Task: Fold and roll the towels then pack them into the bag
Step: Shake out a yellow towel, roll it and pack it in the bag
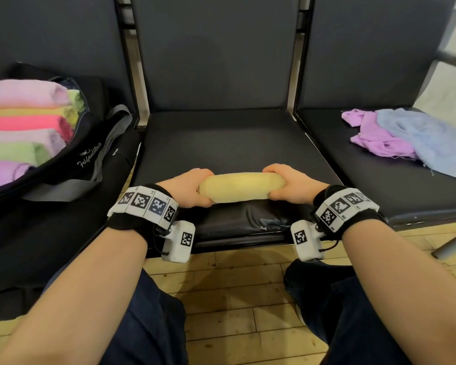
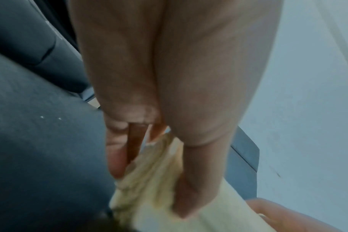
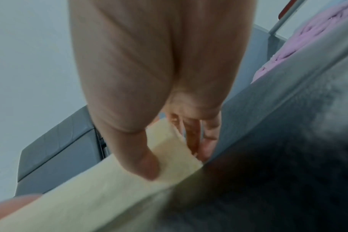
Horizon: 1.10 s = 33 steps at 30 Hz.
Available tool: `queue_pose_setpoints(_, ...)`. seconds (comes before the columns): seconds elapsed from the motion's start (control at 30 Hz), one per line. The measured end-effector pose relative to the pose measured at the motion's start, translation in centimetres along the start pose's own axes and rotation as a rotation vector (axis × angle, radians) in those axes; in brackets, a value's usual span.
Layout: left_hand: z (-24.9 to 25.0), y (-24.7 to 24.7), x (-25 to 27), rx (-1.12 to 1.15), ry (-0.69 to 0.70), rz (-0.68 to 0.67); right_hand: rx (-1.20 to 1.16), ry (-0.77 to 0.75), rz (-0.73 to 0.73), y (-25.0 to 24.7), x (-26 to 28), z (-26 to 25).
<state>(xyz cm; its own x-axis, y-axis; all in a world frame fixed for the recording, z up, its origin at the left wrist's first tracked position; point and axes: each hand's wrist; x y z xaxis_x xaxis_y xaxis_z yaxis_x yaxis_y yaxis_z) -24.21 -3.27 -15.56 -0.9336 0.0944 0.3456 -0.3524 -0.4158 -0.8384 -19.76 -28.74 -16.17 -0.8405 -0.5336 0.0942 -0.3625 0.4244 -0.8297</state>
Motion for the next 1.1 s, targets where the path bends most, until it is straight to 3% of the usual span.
queue_pose_setpoints(0.13, -0.6, -0.3, -0.2, 0.077, -0.108, 0.011, -0.200, 0.085, 0.039, 0.1, -0.1, 0.7)
queue_pose_setpoints(0.23, -1.0, -0.7, -0.5, 0.150, -0.111, 0.024, -0.263, 0.119, 0.036, 0.0, -0.3, 1.0)
queue_pose_setpoints(0.33, -1.2, -1.5, -0.3, 0.322, -0.063, 0.039, -0.335, 0.136, 0.132, -0.5, -0.4, 1.3)
queue_pose_setpoints(0.5, -1.5, -2.3, 0.3, 0.474, -0.034, -0.017, -0.471, 0.050, 0.267, -2.5, 0.2, 1.2)
queue_pose_setpoints(0.73, -0.6, -4.5, 2.6, 0.542, 0.008, 0.094, -0.383, -0.107, 0.338, -4.3, 1.1, -1.0)
queue_pose_setpoints(0.97, 0.1, -6.3, 5.7, 1.104, 0.003, 0.195, -0.671, -0.124, 0.457, -5.6, 0.9, -6.3)
queue_pose_setpoints(1.1, 0.6, -7.2, 7.0, 1.290, -0.034, 0.234, -0.969, -0.032, 0.390, -6.1, 0.7, -9.1)
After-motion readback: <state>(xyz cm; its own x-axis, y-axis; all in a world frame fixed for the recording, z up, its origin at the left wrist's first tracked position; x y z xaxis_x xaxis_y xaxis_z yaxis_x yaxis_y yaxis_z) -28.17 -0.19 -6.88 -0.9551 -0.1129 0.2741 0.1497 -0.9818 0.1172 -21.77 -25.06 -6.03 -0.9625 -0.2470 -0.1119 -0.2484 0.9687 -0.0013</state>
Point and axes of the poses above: each hand's wrist, its own x-axis away from the middle knuckle, its own y-axis out of the palm, z = x × y, and after that the axes turned 9 degrees about -y, right-handed
